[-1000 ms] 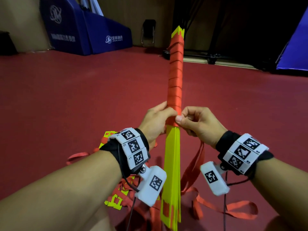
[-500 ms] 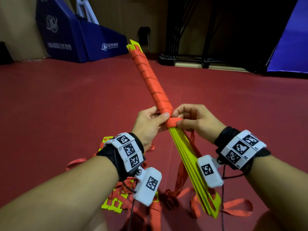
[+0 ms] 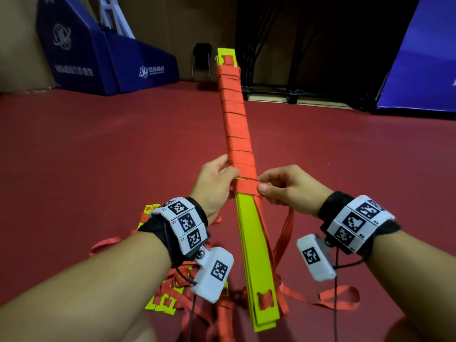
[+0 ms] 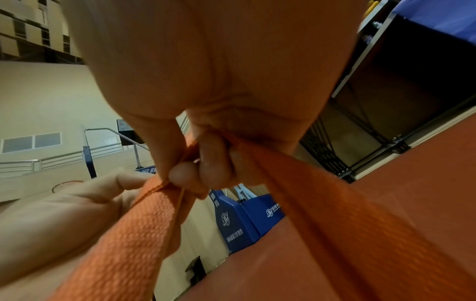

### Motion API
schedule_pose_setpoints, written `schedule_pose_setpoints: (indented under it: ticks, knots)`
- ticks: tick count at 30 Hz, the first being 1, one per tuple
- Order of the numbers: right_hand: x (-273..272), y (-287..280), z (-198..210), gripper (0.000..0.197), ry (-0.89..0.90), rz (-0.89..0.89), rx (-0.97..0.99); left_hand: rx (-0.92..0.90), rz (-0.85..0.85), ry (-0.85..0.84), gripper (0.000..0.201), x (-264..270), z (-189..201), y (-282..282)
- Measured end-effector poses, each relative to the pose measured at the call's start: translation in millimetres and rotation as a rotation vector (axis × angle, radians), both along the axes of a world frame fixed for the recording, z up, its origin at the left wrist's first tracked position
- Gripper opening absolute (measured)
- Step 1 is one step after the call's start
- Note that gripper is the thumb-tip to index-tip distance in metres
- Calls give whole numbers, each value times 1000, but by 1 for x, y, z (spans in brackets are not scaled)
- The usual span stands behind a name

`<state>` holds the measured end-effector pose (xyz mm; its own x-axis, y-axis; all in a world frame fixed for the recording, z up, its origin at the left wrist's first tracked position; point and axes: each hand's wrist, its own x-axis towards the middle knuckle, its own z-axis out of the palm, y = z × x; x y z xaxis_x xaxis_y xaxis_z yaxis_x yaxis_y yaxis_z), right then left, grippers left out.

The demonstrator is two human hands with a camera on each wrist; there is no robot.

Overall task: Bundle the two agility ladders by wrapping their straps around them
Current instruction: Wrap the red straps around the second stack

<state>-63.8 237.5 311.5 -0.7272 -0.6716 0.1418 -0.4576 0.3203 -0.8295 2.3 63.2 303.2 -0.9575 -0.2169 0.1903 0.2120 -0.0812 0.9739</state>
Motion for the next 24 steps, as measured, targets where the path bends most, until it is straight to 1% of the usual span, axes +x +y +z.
schedule_pose_setpoints:
  ticks: [2,3,8,11,14,16,18,21,24]
  knots:
    - [5,0,2,19,-26,33,-17,38,-16,-8,28,0,-1,0]
    - [6,0,3,21,-41,38,-37,61,-28,-12,30,0,0,0]
    - [11,-3,1,17,-162,87,-156,128,-129,-52,32,3,-4,-8]
    - [11,-10,-1,20,-228,91,-207,152,-174,-67,30,3,-5,-16]
    - [7,-22,-1,19,-220,63,-248,102,-116,-66,28,1,-10,-22]
    - [5,-32,-2,21,-209,39,-251,25,-38,-75,30,-3,-17,-26]
    - [4,-42,-2,23,-216,33,-236,-10,15,-95,32,-6,-22,-30]
    - [4,-51,-4,24,-250,23,-243,0,9,-120,31,-6,-19,-31]
    - [6,-54,-8,25,-272,7,-286,2,-1,-107,32,-6,-13,-26]
